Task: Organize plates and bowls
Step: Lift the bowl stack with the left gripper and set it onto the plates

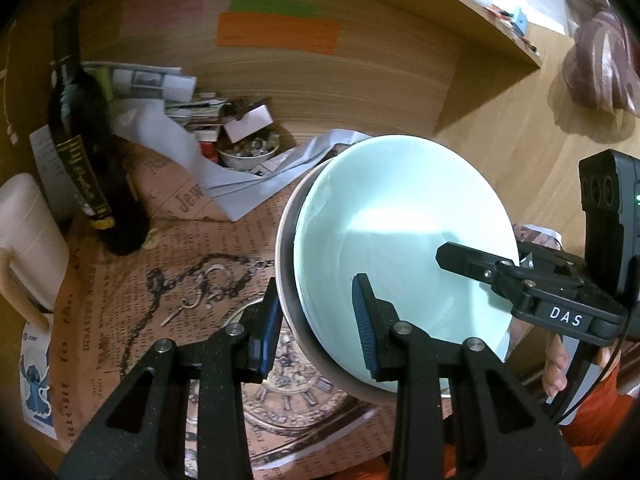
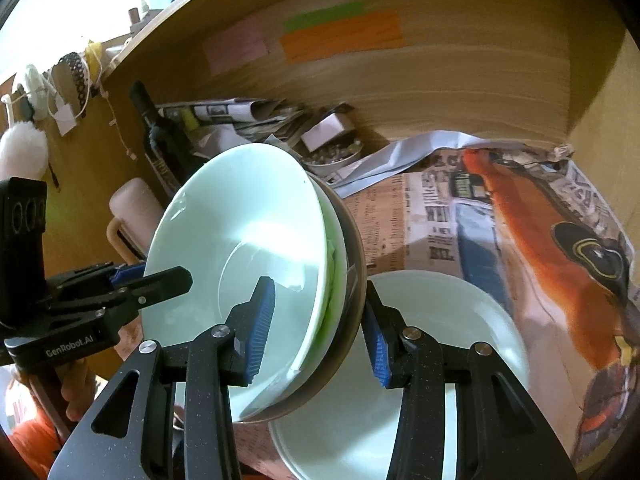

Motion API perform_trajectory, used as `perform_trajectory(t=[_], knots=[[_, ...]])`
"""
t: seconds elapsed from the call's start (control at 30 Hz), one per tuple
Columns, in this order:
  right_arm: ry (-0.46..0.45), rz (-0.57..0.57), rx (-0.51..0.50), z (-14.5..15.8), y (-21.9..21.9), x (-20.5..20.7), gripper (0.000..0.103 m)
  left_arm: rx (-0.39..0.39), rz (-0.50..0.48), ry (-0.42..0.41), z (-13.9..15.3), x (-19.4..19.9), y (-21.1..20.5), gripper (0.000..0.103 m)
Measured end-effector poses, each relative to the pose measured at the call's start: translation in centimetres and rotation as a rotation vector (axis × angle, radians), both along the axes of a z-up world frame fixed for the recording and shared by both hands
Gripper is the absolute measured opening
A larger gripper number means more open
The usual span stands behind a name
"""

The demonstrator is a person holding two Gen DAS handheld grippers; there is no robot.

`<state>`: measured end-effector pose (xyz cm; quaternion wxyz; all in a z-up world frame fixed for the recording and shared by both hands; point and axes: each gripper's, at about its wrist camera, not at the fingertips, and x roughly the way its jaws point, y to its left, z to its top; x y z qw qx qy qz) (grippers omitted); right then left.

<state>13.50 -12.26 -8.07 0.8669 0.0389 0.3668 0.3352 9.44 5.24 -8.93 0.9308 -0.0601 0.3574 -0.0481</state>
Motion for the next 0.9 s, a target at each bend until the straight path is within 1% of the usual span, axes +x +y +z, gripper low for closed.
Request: perform_trajectory(t=[0.17,0.47,0.7,0.9], knots=[[-0.010,-0.032,-0.007,0.1,-1.8,-0.3,0.039,0.000,-0.033,0.005,-0.2,0.2,-1.2,0.034],[-0.003,-0.085,-0.002,-0.5,-4.8,-0.6,0.039,0.012,-0.089,0.027,-0.6,0.9,-3.8,0.034],[0.020,-0.113,-0.004,-1.1,-6.5,-0.5,0.039,0.015,-0.118,0.039,-1.1,1.5,-5.5,0.034],[0.045,-0.138,-0.001,-1.9,-7.6,-0.5,0.039,0.001,-0.140,0.078,-2.1,2.4,-6.4,0.034]])
